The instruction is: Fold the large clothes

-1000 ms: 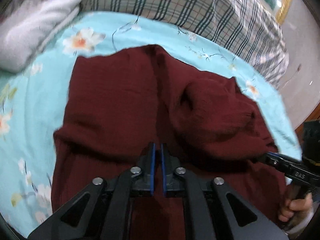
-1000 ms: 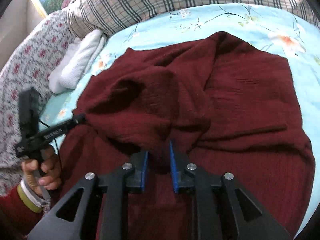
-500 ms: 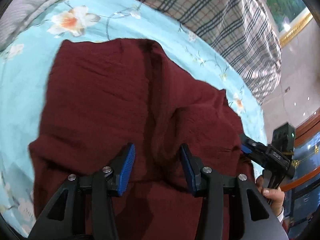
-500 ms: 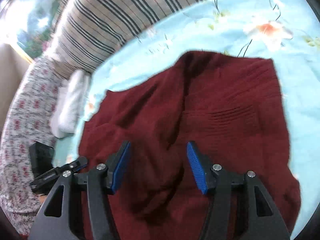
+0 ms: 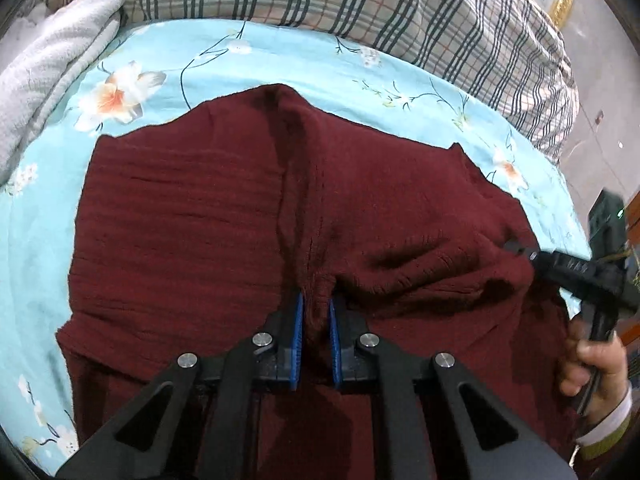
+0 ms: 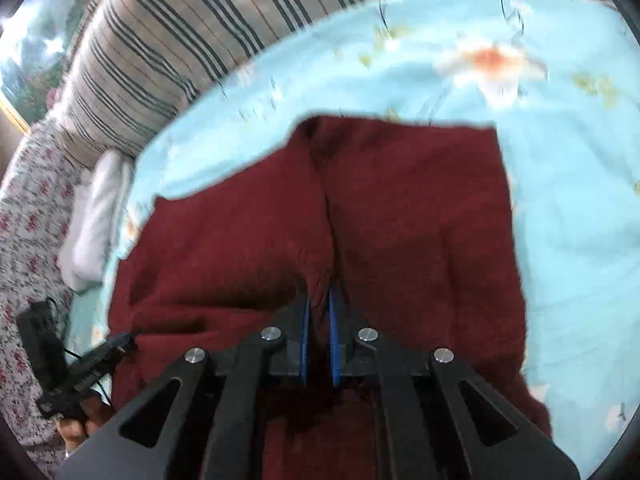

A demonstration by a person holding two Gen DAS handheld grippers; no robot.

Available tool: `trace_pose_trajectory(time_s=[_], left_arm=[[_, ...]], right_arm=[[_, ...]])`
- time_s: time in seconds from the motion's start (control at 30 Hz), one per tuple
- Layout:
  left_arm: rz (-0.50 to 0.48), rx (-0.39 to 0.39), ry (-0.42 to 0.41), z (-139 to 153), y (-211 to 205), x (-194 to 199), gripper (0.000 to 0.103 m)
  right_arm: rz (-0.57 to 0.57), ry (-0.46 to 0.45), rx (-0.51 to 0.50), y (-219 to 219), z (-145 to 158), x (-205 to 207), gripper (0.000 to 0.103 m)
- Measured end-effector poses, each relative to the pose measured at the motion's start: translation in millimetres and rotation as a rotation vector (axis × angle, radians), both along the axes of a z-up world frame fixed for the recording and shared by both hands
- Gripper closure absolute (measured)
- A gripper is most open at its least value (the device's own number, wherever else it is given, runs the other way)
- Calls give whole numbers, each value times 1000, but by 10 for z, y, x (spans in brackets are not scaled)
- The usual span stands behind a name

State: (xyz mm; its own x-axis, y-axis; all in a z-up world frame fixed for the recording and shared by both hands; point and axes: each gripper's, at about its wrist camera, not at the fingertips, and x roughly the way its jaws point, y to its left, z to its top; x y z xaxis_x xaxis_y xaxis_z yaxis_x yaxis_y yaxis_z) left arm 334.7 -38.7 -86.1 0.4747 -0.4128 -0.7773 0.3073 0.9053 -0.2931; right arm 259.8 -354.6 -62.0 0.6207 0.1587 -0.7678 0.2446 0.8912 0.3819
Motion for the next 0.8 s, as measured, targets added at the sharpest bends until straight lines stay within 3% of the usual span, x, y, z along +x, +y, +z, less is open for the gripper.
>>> trace_pose_trajectory(time_s=[0.17, 0.3, 0.37, 0.47, 0.53, 0.6, 0.7, 0.77, 0.8], left_arm=[[-11, 5, -1, 46, 24, -31, 88], [-8, 7, -1, 49, 53, -71, 85], [-1, 10, 8, 23, 43, -61, 85], [13, 23, 10, 10, 5, -49, 83], [20, 32, 11, -3, -2, -39, 76], [20, 30, 14, -8, 13, -42, 75], [27, 24, 11, 58, 85, -115, 69], [46, 40, -4, 137, 171, -232, 62], [52, 42, -13, 169, 215, -292, 58]], right_arm=[[-25, -23, -4, 27, 112, -102, 88], [-51, -117, -28, 110, 382, -317, 87], [-6, -151, -4, 244, 430, -377, 87], [102, -53, -7, 490, 195, -249, 86], [101, 32, -44, 511, -20, -159, 85], [79, 27, 5, 419, -121, -155, 86], [54, 4, 26, 389, 12, -283, 85], [61, -26, 22, 419, 150, -421, 80], [65, -40, 22, 432, 221, -513, 73]])
